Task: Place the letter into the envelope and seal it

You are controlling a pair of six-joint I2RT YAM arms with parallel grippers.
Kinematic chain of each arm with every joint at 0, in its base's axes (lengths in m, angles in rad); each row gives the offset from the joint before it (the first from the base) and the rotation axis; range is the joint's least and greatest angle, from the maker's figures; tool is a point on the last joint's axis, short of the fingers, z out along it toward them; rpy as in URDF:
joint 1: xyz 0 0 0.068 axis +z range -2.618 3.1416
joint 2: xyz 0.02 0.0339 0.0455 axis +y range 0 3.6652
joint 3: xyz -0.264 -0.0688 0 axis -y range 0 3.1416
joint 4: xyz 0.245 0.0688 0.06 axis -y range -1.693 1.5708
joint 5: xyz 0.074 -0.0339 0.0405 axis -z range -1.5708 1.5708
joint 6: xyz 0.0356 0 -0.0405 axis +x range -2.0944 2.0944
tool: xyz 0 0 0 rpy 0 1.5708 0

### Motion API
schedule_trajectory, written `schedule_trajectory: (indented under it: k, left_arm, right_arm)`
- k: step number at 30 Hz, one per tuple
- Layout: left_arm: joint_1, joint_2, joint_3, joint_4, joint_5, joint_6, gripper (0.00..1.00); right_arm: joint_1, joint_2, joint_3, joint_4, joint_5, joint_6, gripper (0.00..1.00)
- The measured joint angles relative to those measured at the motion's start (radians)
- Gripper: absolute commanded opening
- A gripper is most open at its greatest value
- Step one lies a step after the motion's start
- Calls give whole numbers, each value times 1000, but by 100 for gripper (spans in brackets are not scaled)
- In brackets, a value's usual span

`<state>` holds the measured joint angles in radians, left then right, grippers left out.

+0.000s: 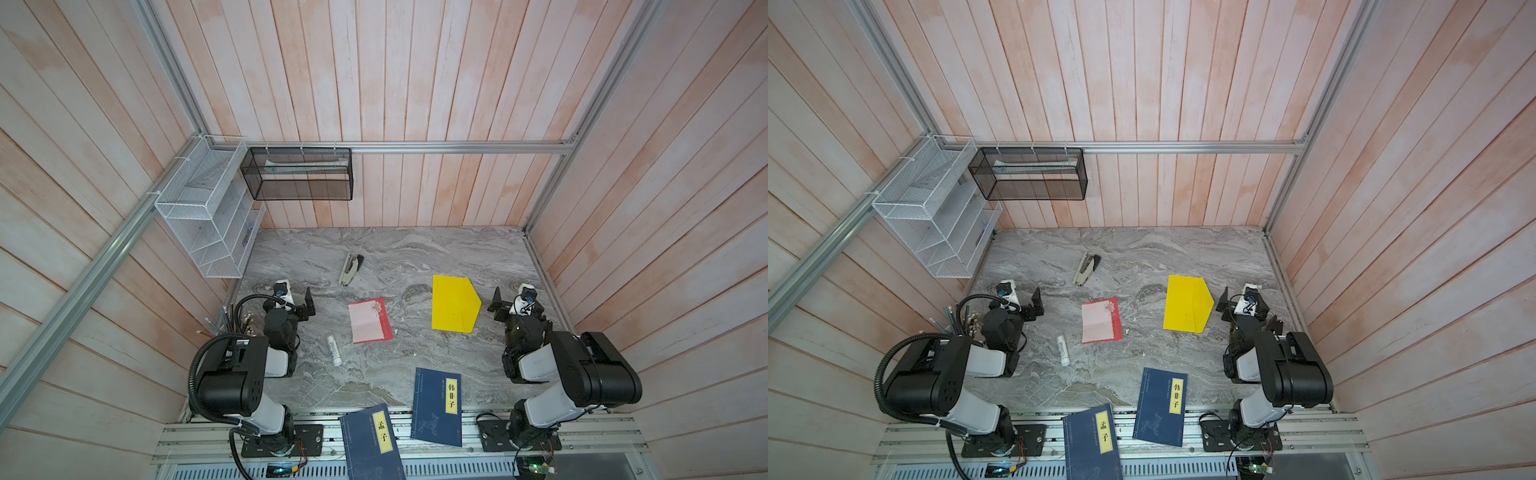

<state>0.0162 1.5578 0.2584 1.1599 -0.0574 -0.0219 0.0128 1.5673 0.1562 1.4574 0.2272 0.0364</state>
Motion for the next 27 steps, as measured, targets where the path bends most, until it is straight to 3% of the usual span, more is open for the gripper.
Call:
schedule_trajectory:
  k: [24, 27]
  left_arm:
    - [-2, -6, 0, -5, -4, 0, 100]
    - [-31, -100, 15, -125, -55, 3, 100]
  right_arm:
    - [0, -2, 23, -48, 32, 5, 98]
    - [23, -81, 62, -194, 84, 1, 98]
